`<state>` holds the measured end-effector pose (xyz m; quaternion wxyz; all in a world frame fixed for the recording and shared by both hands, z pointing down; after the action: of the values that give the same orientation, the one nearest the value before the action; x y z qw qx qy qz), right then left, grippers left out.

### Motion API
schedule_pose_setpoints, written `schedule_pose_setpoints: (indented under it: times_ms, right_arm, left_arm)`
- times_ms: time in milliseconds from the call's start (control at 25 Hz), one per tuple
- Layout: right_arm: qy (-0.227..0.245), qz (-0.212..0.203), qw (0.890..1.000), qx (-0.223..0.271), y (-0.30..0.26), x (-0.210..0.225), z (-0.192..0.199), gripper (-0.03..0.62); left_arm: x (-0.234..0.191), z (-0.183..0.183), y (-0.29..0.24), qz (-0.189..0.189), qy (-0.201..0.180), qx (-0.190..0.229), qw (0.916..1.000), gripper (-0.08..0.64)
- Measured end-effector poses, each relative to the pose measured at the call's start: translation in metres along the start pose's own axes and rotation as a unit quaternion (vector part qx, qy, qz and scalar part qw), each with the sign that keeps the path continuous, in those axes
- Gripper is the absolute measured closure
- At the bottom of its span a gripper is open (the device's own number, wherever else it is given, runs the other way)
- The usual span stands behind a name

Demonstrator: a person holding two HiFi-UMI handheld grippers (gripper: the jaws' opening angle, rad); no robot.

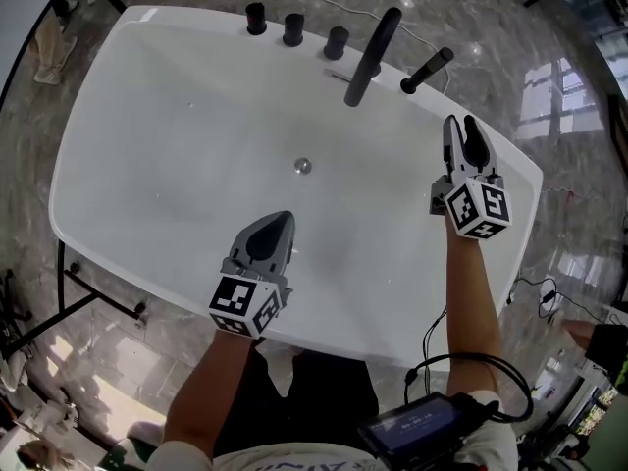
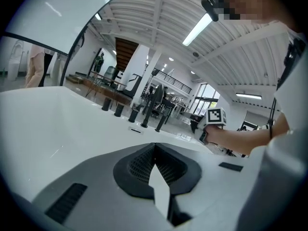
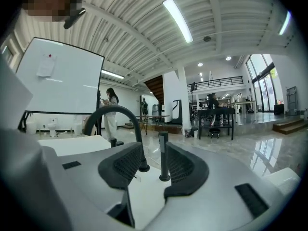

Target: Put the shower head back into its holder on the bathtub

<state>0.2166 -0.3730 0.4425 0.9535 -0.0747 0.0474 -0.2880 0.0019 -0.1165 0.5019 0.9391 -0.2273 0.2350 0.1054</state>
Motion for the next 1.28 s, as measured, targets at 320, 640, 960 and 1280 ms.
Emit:
schedule_pose_setpoints:
  times_ms: [320,640,960,1280]
  right_arm:
    - [-0.033,-0.033,0.999,0.003,0.155,-0.05,-0.015,0.451]
    - [-0.082,-0.007,0.997,-0.008,0.318,-0.105,-0.049,0.531]
    - [-0.116,0.069,0.991,-0.02,0.431,-0.129,-0.077,0.574]
    - [-0.064,0.074,0.995,0.008,0.494,-0.199,-0.147,0.581]
  left_arm:
    - [0.061,-0.006,0.034,0.021,-0.017,-0.001,0.9996,0.545]
    - [0.161,-0.004,0.112,0.096,-0.135,-0.052,0.9849,0.545]
    - [0.207,-0.043,0.193,0.1,-0.185,-0.031,0.9771,0.545]
    - [0.248,-0.084,0.276,0.153,-0.224,0.032,0.9621,0.545]
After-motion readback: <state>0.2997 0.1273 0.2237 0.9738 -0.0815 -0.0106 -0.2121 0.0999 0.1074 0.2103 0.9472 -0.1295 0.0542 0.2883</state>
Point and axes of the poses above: the fingertips, and each gripper's own axes: y backward along the fingers, x to its right, z out of its underside, the point moved 1 cm from there along y, backward along the fingers, and after that the axes turned 4 degrees about y, right-handed, at the moved point
